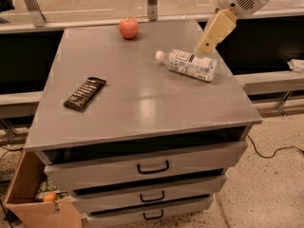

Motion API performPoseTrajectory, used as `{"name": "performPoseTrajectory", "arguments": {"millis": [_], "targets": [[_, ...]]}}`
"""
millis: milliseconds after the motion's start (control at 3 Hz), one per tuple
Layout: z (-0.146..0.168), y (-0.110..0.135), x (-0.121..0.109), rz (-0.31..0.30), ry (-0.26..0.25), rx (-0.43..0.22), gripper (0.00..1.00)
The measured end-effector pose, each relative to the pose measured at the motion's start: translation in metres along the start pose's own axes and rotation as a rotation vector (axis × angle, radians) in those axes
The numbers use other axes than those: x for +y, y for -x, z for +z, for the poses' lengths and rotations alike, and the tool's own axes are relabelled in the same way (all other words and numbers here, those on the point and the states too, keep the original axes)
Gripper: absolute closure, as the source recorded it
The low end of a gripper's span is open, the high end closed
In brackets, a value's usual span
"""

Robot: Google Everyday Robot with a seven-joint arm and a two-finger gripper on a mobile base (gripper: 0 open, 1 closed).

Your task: Pick apple

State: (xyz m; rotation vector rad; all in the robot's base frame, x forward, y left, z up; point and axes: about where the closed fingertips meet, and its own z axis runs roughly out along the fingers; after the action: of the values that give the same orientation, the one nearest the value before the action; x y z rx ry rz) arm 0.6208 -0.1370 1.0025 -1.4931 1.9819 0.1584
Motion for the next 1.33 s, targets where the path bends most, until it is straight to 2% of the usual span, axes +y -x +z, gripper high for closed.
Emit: {"name": "performPoseTrajectory", "arguments": {"millis": [333,667,1000,1333], "targets": [[0.000,0.000,0.000,0.000,0.000,0.000,0.00],[0.021,0.019,-0.007,0.012,-0.003,-0.064,0.00],[0.074,0.061,-0.033,0.076,-0.007,-0.223,0.00],[0.124,0.096,-0.063,0.160,-0.031,-0.344,0.00]]}}
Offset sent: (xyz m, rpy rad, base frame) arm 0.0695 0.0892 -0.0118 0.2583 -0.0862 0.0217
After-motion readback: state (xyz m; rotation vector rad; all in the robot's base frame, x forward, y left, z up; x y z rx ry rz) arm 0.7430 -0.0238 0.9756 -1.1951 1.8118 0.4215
